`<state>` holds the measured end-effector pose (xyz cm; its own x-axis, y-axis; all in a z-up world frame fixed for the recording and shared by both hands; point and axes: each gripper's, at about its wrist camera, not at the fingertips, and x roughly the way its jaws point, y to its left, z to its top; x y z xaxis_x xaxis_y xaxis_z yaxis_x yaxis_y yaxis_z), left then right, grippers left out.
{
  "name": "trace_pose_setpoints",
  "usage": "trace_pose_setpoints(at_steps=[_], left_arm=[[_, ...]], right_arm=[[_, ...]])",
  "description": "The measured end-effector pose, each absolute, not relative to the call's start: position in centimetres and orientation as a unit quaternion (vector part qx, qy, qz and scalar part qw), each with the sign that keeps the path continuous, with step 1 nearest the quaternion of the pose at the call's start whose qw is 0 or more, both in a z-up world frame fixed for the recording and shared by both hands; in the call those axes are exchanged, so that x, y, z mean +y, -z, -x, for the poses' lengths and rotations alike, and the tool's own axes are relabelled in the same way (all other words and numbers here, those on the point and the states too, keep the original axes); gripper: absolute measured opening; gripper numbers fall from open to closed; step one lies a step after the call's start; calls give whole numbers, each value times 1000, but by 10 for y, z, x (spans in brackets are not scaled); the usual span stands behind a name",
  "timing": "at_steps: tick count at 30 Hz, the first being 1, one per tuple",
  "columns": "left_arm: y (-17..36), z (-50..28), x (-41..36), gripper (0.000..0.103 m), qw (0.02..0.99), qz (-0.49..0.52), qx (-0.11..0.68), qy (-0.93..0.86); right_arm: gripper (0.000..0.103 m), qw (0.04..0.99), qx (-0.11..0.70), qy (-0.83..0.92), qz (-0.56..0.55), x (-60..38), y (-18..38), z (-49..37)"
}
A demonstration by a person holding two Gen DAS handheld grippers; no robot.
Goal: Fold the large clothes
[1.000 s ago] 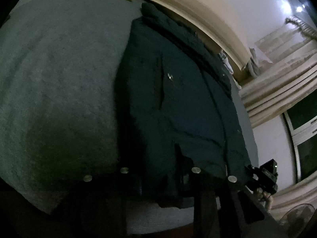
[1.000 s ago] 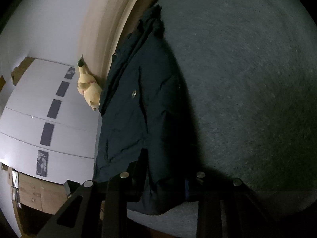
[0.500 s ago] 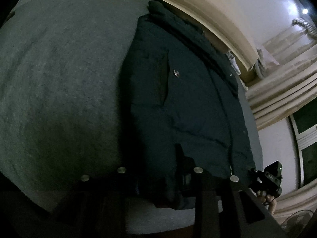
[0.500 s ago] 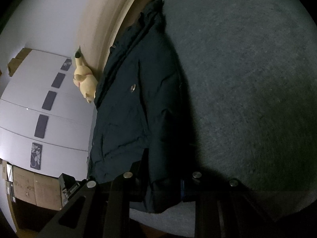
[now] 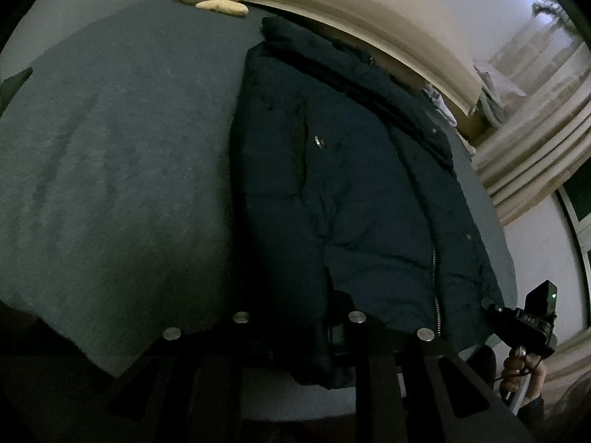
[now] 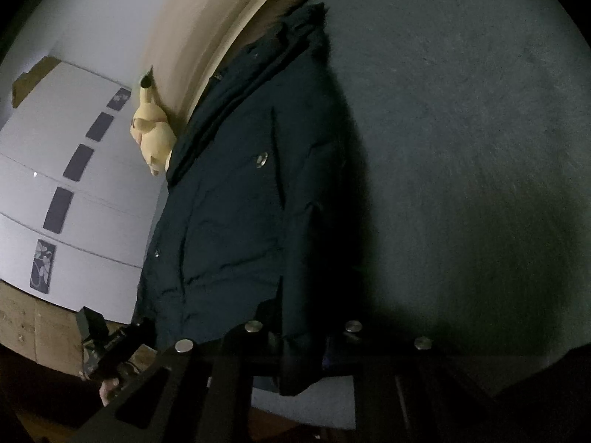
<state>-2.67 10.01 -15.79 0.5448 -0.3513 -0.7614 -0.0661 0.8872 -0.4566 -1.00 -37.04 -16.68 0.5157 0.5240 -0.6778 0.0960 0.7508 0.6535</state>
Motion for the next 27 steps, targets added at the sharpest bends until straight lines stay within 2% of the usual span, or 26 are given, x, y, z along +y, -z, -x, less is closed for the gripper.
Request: trace_pose_setpoints(at_steps=[13, 27], left_arm=[[138, 64, 81, 19, 878, 144, 453, 53], [136, 69, 78, 18, 884, 136, 445, 49]], right_arm=[[12, 822, 461, -137, -305, -360, 157, 55], [12, 828, 452, -136, -301, -352, 147, 67]])
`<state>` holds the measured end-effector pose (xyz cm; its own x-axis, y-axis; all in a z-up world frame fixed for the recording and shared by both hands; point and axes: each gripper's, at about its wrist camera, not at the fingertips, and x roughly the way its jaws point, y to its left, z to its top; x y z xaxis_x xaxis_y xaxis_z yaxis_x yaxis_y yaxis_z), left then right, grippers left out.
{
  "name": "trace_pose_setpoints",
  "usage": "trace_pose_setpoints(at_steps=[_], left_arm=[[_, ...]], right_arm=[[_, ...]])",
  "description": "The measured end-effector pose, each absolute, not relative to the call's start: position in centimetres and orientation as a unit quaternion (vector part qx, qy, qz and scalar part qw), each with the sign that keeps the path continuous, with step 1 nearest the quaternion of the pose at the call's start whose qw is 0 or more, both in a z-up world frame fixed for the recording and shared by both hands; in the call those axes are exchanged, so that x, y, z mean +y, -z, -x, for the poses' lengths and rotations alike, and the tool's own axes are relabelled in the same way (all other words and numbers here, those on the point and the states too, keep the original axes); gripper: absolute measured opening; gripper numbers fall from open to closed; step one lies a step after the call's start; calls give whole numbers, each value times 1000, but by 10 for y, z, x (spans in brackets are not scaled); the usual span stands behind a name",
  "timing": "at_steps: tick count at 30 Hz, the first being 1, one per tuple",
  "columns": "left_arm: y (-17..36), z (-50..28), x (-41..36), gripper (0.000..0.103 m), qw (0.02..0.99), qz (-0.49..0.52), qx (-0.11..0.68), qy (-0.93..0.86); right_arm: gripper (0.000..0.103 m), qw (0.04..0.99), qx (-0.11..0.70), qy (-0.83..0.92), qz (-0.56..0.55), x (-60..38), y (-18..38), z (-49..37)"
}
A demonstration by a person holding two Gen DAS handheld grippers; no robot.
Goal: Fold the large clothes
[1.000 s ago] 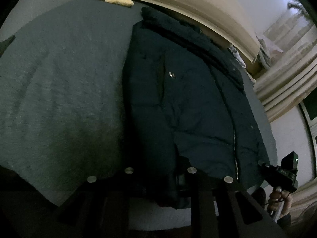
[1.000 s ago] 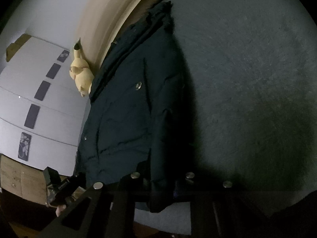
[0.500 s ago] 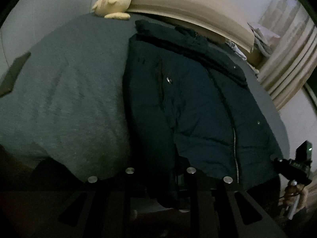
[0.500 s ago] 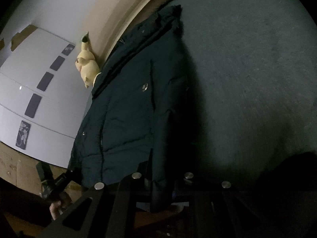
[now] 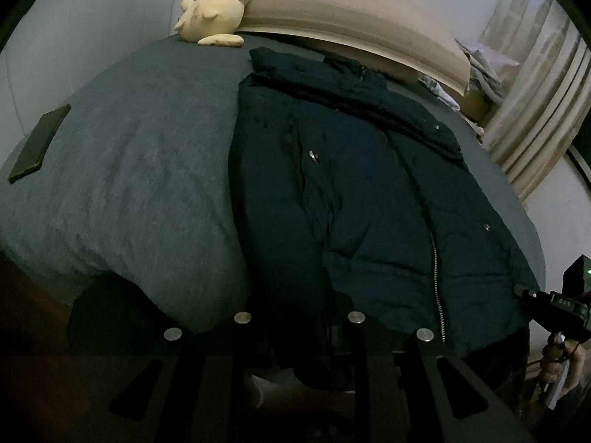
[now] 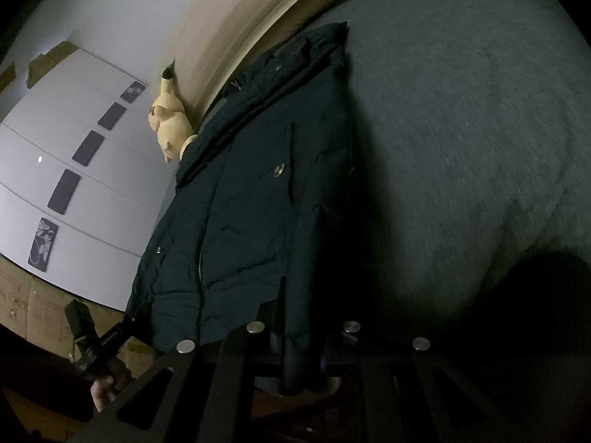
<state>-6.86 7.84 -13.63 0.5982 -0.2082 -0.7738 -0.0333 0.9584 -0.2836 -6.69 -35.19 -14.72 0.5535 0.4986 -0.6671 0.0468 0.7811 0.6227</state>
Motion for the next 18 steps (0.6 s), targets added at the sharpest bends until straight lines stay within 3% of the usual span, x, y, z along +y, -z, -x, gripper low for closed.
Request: trace_pose_setpoints(at_steps=[18], left_arm=[[132, 79, 82, 18, 892, 109, 435, 52]], right_arm=[[12, 839, 450, -134, -275, -348, 139, 72]])
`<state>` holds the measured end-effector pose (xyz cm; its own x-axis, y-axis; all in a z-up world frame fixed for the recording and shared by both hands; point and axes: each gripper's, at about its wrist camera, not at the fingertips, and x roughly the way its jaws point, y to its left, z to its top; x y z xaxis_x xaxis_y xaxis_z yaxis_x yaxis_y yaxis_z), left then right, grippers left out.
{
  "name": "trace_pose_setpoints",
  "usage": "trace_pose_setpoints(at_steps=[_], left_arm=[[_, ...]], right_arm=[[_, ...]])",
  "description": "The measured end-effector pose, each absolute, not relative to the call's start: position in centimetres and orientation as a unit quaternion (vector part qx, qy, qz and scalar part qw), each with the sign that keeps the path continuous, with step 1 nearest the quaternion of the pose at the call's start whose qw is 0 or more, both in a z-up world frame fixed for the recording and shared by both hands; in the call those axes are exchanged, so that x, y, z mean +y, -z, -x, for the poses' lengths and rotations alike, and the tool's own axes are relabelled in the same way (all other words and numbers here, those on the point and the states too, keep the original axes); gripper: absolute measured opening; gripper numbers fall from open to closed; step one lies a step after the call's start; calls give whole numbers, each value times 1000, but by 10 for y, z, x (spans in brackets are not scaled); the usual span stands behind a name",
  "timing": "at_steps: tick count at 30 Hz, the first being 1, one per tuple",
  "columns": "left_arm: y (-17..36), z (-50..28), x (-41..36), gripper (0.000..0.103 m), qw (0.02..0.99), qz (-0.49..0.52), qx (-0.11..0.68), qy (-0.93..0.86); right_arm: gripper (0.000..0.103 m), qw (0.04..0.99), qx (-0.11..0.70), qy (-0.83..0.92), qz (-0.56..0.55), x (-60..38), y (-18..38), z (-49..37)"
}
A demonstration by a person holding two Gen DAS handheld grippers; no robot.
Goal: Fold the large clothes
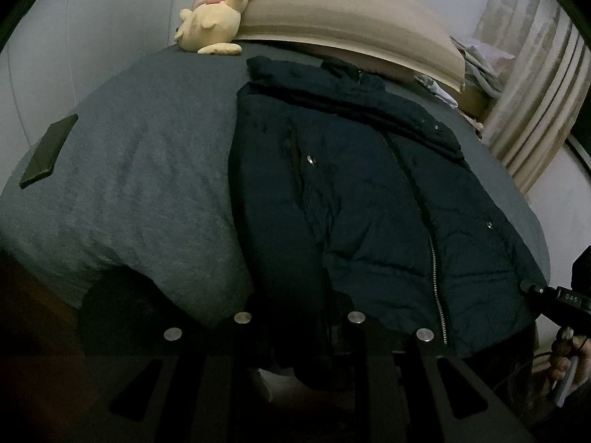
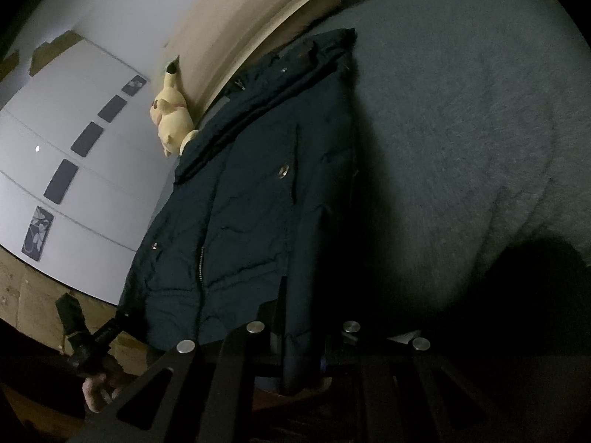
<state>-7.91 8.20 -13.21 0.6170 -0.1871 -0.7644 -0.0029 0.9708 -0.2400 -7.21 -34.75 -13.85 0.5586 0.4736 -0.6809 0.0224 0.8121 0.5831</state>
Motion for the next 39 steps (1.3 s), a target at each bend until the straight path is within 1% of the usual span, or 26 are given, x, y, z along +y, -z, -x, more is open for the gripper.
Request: trace_pose_setpoints(at_steps=[39], left_arm=[[124, 96, 95, 18, 897, 97, 426, 66]], right_arm=[[11, 858, 449, -132, -212, -348, 131, 81]])
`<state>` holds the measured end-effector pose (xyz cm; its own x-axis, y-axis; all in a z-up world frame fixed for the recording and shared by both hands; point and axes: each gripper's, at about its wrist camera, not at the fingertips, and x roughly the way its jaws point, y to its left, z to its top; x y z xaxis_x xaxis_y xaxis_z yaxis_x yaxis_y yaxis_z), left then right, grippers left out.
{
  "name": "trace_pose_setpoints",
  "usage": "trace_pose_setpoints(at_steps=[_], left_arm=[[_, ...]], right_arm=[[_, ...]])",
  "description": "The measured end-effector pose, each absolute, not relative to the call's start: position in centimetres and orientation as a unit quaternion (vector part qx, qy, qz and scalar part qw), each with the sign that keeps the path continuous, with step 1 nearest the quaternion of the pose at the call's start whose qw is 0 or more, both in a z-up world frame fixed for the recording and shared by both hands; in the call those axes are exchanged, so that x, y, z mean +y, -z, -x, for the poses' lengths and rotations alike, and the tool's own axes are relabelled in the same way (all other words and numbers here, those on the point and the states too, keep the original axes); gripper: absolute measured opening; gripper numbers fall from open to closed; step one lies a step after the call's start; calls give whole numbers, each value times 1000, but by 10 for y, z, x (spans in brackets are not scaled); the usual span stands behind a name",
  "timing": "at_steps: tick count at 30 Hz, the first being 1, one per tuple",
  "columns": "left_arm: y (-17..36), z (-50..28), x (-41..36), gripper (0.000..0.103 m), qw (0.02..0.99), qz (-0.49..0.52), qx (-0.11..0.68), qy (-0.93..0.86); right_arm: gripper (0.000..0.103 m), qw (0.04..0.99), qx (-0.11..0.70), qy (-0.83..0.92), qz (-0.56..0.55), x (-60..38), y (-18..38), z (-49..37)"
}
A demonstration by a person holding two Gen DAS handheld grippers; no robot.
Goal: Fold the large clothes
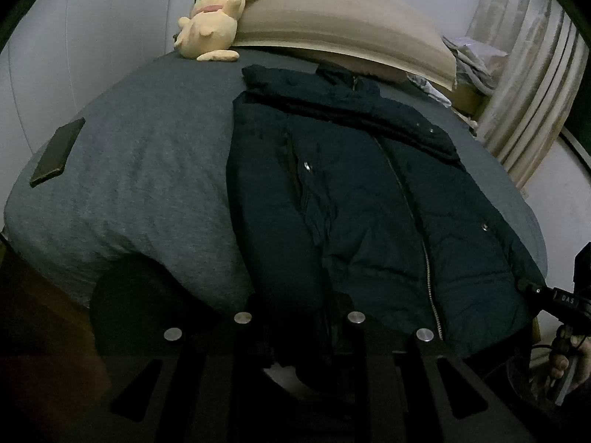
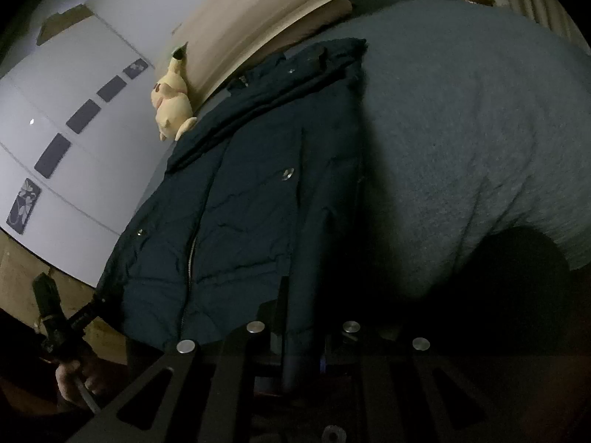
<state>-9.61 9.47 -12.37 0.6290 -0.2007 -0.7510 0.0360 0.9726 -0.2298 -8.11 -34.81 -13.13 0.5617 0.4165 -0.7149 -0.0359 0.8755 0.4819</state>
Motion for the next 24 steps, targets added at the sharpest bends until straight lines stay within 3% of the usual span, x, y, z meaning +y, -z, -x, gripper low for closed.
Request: trace_pose_setpoints(at_steps=[24], left_arm=[[111, 104, 100, 19, 902, 87, 416, 75]], right_arm=[[11, 866, 448, -139, -172, -348, 111, 87]])
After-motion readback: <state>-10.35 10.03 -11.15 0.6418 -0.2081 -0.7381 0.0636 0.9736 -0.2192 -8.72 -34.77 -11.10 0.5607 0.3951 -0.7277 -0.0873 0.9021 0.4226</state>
